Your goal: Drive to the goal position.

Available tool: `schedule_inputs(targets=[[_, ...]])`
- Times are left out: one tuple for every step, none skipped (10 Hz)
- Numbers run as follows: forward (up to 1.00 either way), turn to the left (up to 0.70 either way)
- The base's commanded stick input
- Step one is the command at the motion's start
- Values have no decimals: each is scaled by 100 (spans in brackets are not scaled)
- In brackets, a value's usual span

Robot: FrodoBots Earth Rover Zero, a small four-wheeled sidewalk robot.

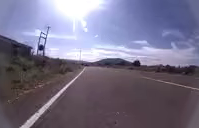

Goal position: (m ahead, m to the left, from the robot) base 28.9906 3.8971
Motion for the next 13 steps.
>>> schedule_inputs(targets=[[100, 0], [100, 0], [100, 0], [100, 0], [100, 0], [100, 0], [100, 0], [100, 34], [100, 37], [100, 27], [100, 20], [100, 12], [100, 4]])
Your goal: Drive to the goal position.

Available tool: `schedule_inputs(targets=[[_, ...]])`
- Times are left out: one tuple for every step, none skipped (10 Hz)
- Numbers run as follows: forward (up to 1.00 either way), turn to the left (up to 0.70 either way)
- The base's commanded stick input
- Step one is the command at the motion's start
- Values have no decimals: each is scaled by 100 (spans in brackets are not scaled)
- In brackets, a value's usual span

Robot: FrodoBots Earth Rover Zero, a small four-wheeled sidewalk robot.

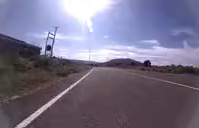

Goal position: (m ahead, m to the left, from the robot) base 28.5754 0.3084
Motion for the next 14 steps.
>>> schedule_inputs(targets=[[100, 0], [100, 0], [100, 0], [100, 0], [100, 0], [100, 0], [100, 0], [100, 0], [100, 0], [100, 0], [100, 0], [100, 0], [100, -6], [100, -15]])
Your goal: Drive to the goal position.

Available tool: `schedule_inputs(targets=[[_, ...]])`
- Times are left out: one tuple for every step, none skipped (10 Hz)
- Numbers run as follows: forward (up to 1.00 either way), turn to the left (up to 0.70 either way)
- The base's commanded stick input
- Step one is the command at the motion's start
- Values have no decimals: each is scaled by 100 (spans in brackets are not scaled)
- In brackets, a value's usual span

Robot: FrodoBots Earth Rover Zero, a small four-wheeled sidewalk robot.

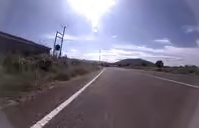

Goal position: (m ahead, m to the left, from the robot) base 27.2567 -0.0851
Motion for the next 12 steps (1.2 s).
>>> schedule_inputs(targets=[[100, -40], [100, -40], [100, -40], [100, -40], [100, -26], [100, -7], [100, 0], [100, 0], [100, 0], [100, 0], [100, 0], [100, 0]])
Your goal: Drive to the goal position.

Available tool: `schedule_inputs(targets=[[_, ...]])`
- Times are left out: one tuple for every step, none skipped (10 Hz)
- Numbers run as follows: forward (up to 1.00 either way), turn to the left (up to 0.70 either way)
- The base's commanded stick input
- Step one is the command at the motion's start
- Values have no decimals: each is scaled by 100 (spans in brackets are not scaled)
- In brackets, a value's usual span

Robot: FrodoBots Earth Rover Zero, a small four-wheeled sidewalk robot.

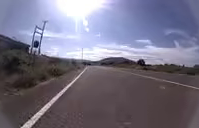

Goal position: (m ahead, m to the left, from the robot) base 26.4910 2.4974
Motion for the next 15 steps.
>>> schedule_inputs(targets=[[100, 0], [100, 0], [100, 0], [100, 0], [100, 0], [100, 0], [100, 0], [100, 0], [100, 0], [100, 0], [100, 0], [100, 0], [100, 0], [100, 0], [100, 0]])
